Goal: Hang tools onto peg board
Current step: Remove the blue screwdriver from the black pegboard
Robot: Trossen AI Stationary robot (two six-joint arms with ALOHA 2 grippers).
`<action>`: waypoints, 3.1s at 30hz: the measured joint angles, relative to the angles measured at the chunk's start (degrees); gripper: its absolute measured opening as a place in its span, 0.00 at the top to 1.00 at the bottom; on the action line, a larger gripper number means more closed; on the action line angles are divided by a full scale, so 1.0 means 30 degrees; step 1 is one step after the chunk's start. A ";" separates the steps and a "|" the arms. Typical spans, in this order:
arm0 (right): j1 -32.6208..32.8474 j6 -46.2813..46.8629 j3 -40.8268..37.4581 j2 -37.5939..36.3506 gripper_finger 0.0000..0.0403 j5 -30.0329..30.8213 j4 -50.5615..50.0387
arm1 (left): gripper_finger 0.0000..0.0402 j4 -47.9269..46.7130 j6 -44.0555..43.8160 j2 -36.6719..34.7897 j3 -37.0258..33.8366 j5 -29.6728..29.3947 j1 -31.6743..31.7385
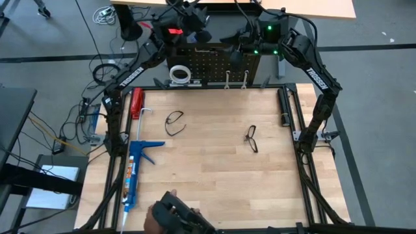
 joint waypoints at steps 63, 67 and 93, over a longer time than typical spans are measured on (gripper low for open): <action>0.0389 0.1668 0.0007 -0.0237 0.43 0.0080 0.0368 | 0.57 0.4273 0.3705 0.3430 0.0031 -0.2104 0.1773; 0.0393 0.1668 0.0007 -0.0237 0.43 0.0079 0.0437 | 0.57 0.4278 0.4601 0.3415 0.0038 -0.3677 0.2025; 0.0386 0.1522 0.0007 -0.0237 0.43 0.0073 0.0538 | 0.84 -0.3215 -0.5022 0.0425 0.0067 -0.1284 0.2830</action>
